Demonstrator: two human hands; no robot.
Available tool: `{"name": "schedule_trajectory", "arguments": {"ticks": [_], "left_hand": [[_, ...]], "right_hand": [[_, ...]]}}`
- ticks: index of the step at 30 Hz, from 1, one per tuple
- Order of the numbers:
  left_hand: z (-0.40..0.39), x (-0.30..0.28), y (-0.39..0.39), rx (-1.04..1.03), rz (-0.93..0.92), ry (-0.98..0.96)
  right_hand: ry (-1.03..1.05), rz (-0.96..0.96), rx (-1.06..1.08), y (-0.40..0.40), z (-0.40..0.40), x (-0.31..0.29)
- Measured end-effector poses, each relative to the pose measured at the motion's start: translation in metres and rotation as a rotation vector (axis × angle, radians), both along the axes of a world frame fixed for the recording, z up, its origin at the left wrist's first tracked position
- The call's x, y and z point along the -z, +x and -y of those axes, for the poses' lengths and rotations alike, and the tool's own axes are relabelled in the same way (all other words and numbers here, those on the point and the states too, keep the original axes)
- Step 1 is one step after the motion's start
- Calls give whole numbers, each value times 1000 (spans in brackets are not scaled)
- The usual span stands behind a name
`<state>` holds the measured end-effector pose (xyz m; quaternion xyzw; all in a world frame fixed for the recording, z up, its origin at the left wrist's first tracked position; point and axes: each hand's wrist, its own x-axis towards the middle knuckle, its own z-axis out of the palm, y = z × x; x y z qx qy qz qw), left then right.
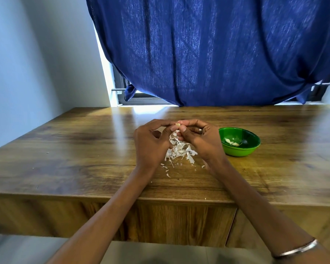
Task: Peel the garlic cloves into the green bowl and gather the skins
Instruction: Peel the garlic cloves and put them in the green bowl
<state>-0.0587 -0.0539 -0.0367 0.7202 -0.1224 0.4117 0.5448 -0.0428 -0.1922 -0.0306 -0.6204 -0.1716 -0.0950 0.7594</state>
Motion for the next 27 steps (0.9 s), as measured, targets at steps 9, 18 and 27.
{"name": "schedule_trajectory", "arguments": {"ticks": [9, 18, 27], "left_hand": [[-2, -1, 3, 179, -145, -58], [-4, 1, 5, 230, -194, -39], [-2, 4, 8, 163, -171, -3]], "right_hand": [[-37, 26, 1, -2, 0, -1], [-175, 117, 43, 3, -2, 6], [-196, 164, 76, 5, -5, 10]]}}
